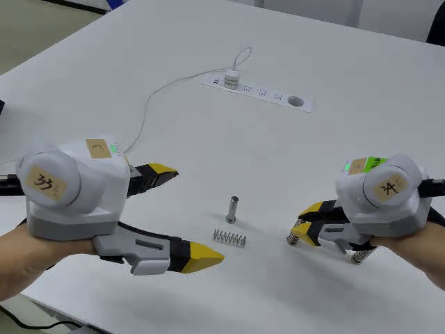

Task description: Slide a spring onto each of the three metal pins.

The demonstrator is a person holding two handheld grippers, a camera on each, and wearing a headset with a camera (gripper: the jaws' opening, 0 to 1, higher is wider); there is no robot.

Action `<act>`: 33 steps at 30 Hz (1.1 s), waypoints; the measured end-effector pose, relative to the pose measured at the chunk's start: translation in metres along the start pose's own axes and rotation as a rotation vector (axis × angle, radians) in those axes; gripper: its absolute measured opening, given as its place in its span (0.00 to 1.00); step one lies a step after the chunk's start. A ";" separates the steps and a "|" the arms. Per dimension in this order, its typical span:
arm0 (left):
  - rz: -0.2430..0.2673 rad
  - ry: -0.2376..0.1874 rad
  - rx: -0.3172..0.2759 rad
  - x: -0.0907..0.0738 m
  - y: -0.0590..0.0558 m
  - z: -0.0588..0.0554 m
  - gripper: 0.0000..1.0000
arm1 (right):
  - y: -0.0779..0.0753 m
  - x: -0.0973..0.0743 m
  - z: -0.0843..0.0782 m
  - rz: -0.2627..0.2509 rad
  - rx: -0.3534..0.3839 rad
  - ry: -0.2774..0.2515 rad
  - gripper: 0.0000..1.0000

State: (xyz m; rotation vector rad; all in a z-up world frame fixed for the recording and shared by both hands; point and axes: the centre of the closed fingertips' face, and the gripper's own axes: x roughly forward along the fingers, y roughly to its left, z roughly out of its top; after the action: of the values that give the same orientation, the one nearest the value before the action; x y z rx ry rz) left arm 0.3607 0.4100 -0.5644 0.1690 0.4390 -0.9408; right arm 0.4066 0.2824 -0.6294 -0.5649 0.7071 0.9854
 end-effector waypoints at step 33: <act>0.001 0.006 -0.002 -0.012 0.006 -0.002 0.89 | 0.062 0.033 0.035 0.074 0.031 -0.080 0.16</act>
State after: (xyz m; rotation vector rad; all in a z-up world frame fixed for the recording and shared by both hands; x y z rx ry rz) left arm 0.3587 0.4234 -0.5609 0.1698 0.4452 -0.9387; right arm 0.3730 0.3533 -0.6385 -0.4725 0.6750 1.0579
